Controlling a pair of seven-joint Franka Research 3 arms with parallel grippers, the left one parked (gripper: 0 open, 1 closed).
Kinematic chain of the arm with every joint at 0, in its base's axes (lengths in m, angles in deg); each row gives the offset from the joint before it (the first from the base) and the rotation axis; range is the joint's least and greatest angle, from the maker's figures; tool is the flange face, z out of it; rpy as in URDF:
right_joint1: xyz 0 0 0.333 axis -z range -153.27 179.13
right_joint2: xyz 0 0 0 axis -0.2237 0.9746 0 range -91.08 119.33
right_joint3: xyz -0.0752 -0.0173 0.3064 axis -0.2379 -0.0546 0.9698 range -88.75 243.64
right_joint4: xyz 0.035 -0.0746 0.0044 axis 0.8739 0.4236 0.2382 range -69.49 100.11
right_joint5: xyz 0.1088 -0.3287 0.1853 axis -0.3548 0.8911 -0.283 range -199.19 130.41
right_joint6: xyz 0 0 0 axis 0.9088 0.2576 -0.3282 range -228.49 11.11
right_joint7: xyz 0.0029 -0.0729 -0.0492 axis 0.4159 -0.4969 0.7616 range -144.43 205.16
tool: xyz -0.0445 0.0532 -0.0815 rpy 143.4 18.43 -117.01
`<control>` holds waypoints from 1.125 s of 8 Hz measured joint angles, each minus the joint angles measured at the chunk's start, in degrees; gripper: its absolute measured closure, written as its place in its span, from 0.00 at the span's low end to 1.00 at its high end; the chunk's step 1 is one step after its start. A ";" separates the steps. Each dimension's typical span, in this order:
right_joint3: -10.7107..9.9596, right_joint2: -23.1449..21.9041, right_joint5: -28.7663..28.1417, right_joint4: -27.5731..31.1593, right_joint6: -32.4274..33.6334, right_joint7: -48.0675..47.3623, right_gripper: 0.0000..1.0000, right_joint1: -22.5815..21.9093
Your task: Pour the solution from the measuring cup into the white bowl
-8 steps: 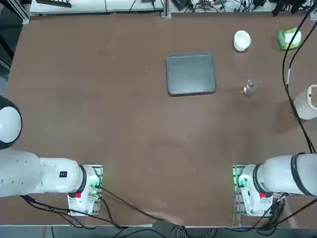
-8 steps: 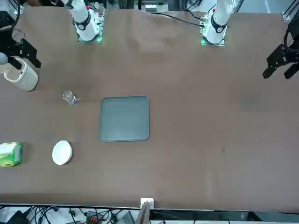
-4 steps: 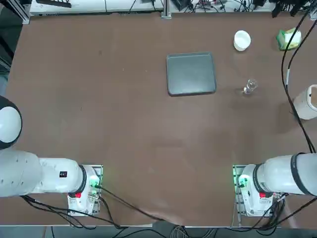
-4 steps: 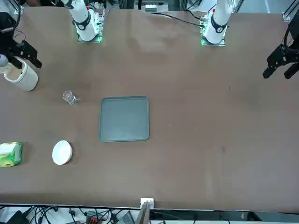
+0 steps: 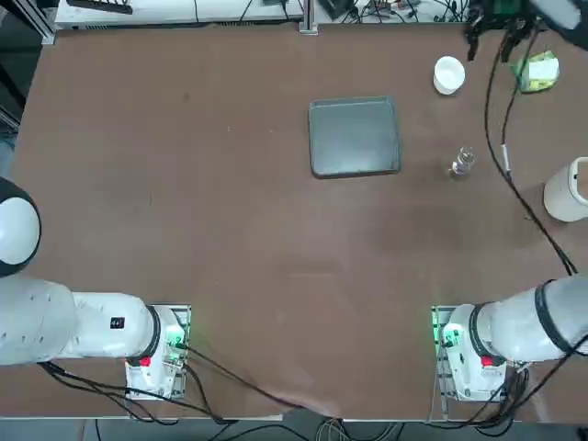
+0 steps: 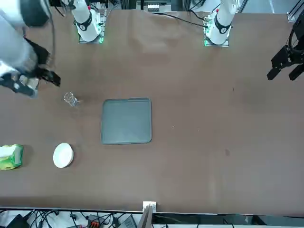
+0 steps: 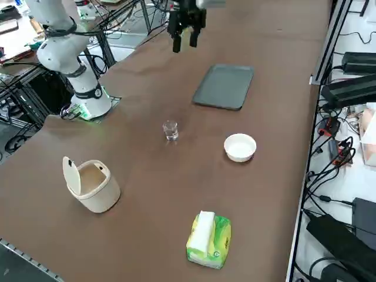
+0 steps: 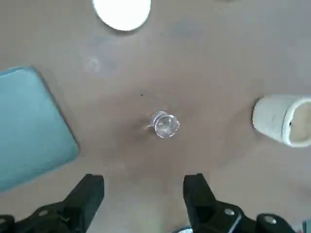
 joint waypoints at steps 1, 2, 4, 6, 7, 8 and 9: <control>0.01 3.63 2.16 0.10 -0.68 -9.31 0.01 -1.77; 0.02 6.89 3.74 0.41 -1.89 -17.92 0.01 -3.11; 0.01 11.98 7.67 2.33 -4.86 -35.71 0.01 -5.06; 0.01 17.21 12.34 3.90 -6.71 -52.88 0.01 -6.96; 0.01 19.91 14.36 4.05 -6.85 -60.21 0.01 -7.86; 0.01 22.40 16.13 4.12 -6.89 -67.19 0.01 -8.57; -0.01 24.79 18.16 4.31 -6.82 -74.44 0.01 -9.05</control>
